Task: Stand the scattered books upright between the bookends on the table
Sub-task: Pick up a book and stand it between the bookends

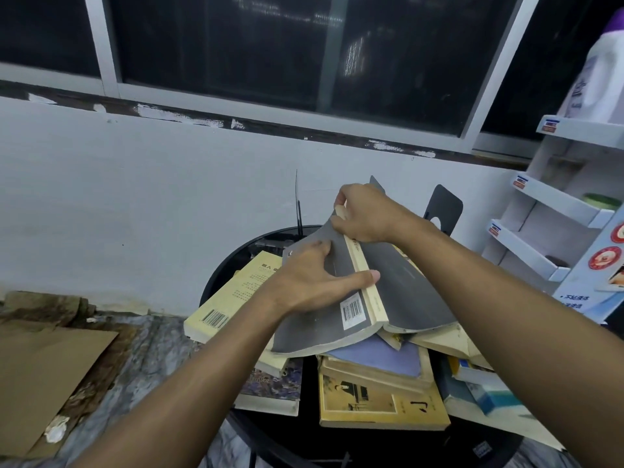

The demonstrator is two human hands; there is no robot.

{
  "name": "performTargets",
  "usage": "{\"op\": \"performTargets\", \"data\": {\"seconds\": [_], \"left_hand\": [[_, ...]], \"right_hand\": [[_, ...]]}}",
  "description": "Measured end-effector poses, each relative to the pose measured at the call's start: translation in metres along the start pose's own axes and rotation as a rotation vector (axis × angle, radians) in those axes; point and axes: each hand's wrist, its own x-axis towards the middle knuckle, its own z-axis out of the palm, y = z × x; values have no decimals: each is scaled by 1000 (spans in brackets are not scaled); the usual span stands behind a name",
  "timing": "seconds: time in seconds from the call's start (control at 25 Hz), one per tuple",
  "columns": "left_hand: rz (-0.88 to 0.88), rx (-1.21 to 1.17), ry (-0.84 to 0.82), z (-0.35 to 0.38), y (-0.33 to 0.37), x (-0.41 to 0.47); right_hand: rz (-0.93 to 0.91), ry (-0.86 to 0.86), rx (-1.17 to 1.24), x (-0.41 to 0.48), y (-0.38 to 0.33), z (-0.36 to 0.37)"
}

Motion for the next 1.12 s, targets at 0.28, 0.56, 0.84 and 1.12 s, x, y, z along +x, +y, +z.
{"op": "performTargets", "data": {"seconds": [0.28,0.56,0.84,1.12], "left_hand": [[175,-24,106,-21,35,-6],[314,-61,257,-27,53,6],[400,-183,246,-6,52,1],[412,-127,241,-9,48,2]], "right_hand": [[-132,395,39,-25,-18,-59],[-367,735,61,-55,-19,-63],[-255,641,42,-96,-18,-65],[-89,547,-46,-85,-28,-70]]}}
